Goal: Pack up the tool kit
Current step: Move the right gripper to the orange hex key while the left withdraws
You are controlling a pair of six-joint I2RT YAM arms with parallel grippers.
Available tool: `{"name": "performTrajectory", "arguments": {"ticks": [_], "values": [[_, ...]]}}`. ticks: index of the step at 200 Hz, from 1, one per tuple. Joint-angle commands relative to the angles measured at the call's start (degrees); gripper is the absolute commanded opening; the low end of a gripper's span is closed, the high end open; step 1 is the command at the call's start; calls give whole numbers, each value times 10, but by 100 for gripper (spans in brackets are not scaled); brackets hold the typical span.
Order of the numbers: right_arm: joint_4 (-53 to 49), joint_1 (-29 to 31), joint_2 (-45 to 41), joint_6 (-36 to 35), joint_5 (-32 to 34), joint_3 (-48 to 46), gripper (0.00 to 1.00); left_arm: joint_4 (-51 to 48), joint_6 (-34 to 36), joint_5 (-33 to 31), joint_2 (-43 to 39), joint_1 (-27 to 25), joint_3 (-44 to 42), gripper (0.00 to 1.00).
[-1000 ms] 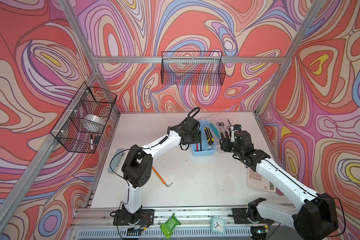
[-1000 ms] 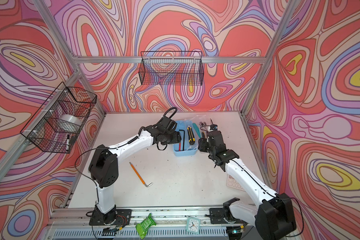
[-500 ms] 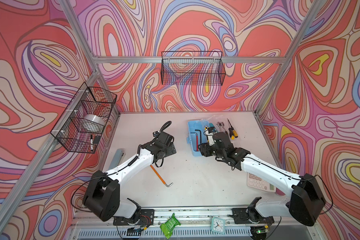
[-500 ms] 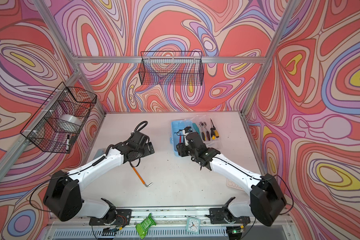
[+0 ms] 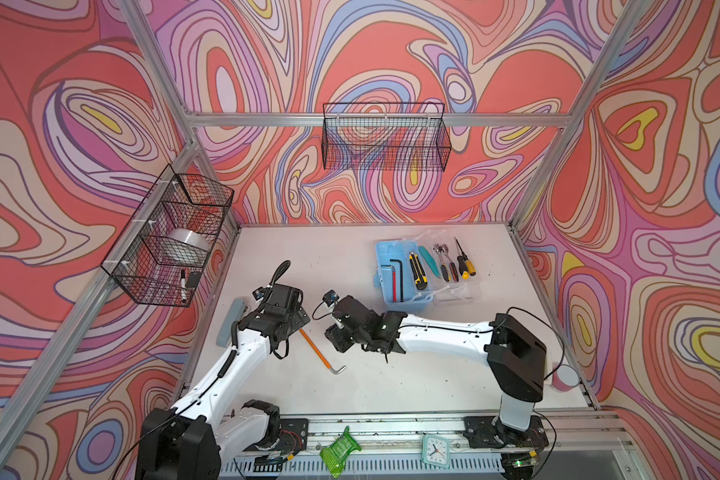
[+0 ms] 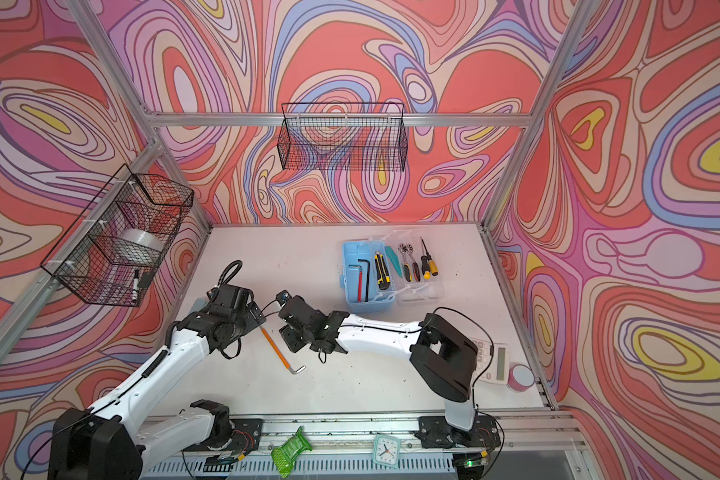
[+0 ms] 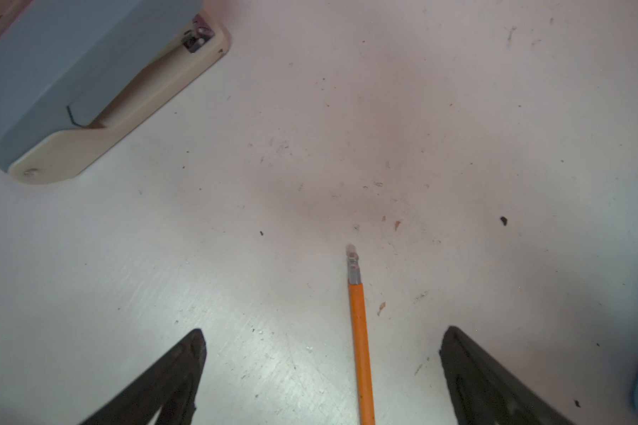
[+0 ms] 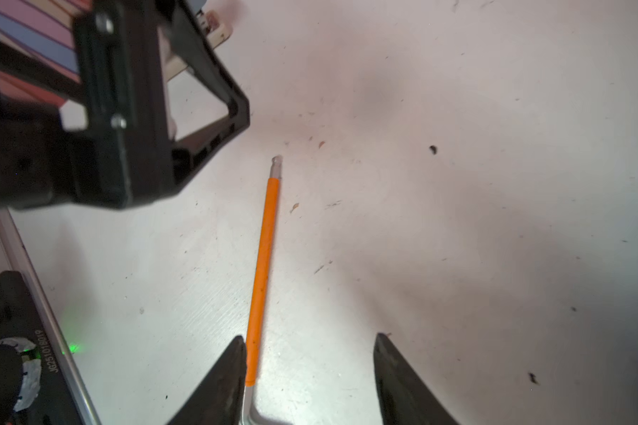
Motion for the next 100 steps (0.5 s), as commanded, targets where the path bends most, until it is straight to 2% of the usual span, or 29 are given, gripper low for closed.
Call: {"name": "performTrajectory", "arguments": {"ticks": [1,48,100], "values": [[-33,16,31,-21,8,25,55,-24,21,6,-8,26,-10,100],[-34,41,89,-18,-5,60,50,-8,46,28,6,53,-17,100],[-47,44,146,-12,-4,100,44,4,38,40,17,65,-31,100]]}}
